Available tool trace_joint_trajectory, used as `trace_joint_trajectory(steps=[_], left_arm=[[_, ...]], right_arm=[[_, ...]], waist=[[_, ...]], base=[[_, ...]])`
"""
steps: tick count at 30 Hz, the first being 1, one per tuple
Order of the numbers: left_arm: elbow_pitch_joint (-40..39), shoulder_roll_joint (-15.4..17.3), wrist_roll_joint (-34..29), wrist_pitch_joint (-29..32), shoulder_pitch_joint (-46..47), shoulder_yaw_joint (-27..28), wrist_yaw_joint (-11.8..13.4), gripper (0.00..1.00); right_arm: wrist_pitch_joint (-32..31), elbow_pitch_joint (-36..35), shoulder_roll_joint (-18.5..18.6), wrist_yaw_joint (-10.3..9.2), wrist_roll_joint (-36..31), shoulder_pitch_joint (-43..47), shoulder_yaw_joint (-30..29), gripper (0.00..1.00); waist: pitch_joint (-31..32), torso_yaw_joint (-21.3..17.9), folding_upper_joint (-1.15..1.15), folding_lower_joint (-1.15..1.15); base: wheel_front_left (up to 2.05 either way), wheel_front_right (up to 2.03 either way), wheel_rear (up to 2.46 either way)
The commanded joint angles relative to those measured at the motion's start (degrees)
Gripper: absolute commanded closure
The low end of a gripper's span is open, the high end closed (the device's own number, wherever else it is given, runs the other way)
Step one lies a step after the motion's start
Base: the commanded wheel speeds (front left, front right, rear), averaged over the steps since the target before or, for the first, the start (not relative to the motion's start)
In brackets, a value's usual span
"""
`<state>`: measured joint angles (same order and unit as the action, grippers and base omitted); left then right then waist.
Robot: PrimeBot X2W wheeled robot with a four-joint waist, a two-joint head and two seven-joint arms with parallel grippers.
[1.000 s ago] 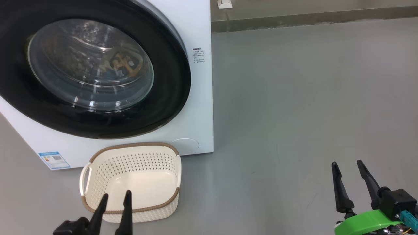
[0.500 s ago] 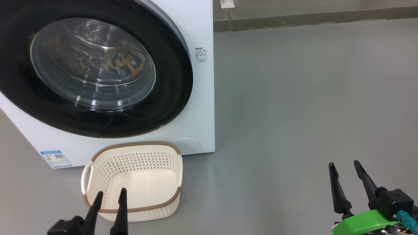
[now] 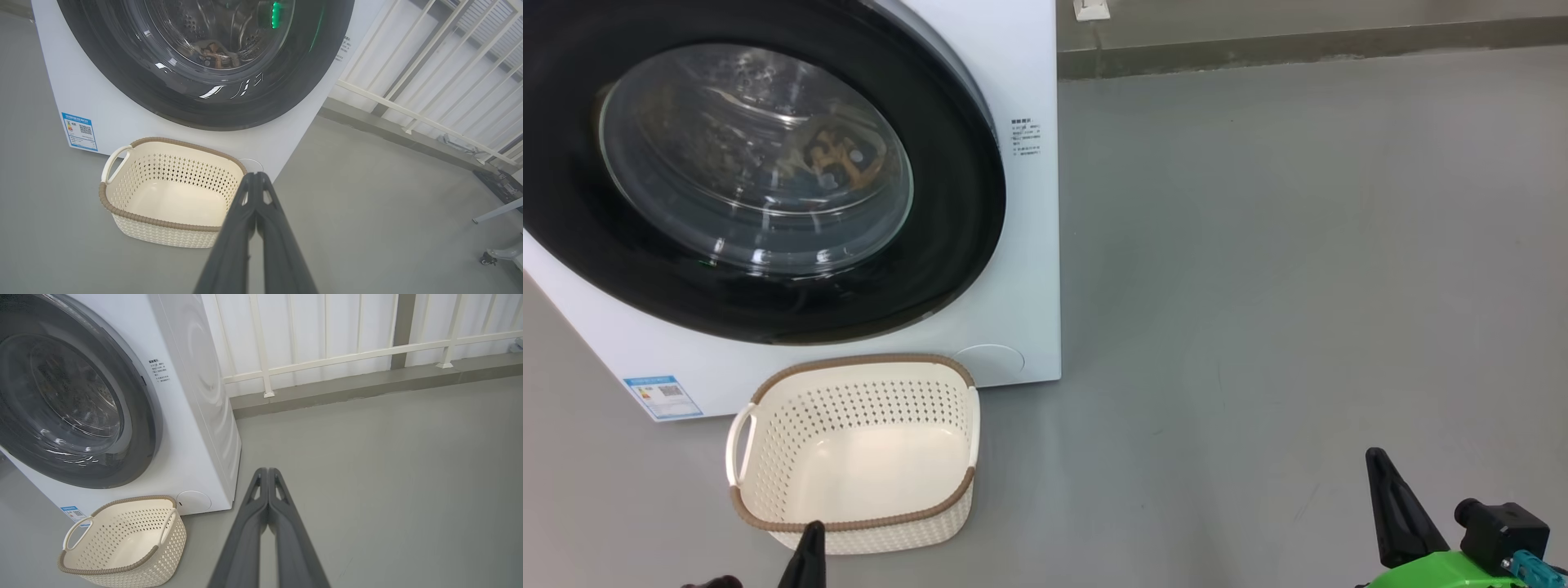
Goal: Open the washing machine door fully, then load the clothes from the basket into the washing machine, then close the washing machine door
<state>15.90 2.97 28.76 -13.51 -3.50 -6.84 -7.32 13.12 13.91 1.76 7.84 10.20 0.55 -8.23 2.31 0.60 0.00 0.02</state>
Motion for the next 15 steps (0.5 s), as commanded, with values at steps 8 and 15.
trace_joint_trajectory(steps=[8,15], left_arm=[[-1.3,0.7,5.6,1.7,2.4,1.5,0.0,1.00],[-1.3,0.7,9.4,2.8,2.8,2.2,0.0,1.00]], right_arm=[[-1.4,-1.4,0.3,-0.05,7.2,-1.8,0.2,1.00],[-2.5,-1.3,0.4,-0.07,12.0,-2.1,0.4,1.00]], waist=[[-0.3,-0.1,0.00,-0.02],[-0.5,-0.1,0.00,-0.02]], base=[[0.00,0.00,0.00],[0.00,0.00,0.00]])
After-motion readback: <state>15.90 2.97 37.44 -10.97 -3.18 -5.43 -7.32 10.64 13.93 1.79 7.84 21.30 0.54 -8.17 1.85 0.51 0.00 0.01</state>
